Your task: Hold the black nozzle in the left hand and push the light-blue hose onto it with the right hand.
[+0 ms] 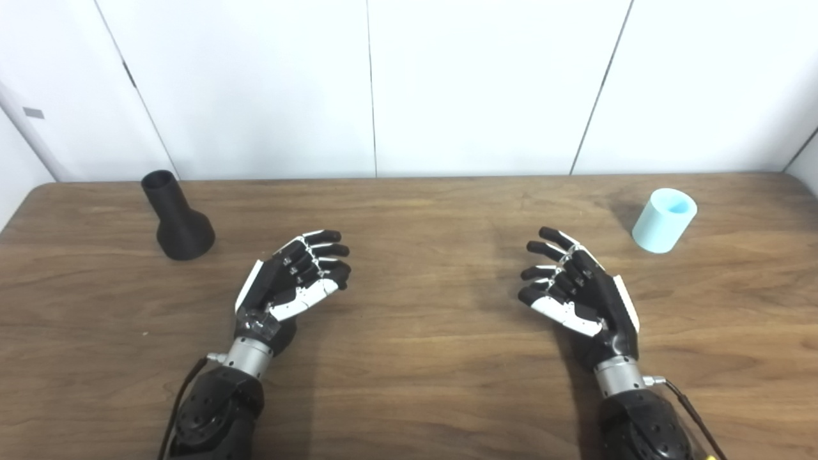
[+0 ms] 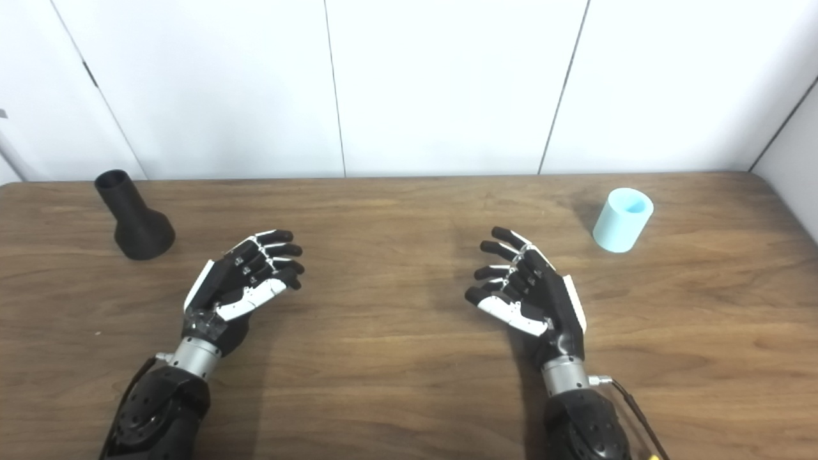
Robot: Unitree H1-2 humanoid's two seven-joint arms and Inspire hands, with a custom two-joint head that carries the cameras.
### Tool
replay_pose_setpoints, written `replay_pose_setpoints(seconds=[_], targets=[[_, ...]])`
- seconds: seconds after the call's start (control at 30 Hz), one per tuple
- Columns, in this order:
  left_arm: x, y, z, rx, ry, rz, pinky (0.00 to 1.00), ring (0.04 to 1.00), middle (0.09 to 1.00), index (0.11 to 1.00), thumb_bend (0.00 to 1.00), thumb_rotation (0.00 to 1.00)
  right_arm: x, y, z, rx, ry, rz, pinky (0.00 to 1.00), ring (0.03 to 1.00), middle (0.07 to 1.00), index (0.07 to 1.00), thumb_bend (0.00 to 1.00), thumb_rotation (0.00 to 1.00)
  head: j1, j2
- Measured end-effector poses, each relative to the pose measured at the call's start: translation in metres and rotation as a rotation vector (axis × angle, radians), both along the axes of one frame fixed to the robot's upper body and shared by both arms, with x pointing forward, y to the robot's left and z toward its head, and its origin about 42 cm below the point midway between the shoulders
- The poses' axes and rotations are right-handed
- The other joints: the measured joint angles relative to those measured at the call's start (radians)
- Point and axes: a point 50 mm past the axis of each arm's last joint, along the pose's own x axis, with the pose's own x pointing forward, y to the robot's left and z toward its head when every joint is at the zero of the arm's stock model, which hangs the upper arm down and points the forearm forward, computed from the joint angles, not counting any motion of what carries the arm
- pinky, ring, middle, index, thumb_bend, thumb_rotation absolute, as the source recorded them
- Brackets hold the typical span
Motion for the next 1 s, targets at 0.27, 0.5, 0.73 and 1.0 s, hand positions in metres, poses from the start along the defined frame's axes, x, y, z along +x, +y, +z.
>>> replay_pose_setpoints(seconds=[0.27,0.5,0.73,1.0], targets=[[0.000,0.001,0.000,0.000,0.001,0.005,0.46,0.561,0.636,0.660,0.64,0.00,0.000,0.000,0.000,0.001,0.002,-0.009,0.38,0.545,0.705,0.743,0.66,0.05,0.000,0.000],[0.000,0.001,0.000,-0.001,0.000,0.005,0.45,0.557,0.632,0.658,0.63,0.00,0.000,0.000,0.000,0.000,0.002,-0.010,0.38,0.546,0.709,0.746,0.66,0.06,0.018,0.000],[0.001,-0.007,0.000,0.015,-0.033,0.009,0.48,0.585,0.635,0.658,0.71,0.02,-0.001,-0.011,-0.001,0.053,-0.004,0.003,0.42,0.593,0.773,0.834,0.64,0.07,0.323,-0.087],[0.012,-0.021,0.001,0.094,-0.106,0.033,0.47,0.578,0.626,0.654,0.73,0.07,-0.020,-0.026,0.003,-0.053,0.096,-0.099,0.37,0.507,0.686,0.744,0.65,0.14,0.425,-0.135]])
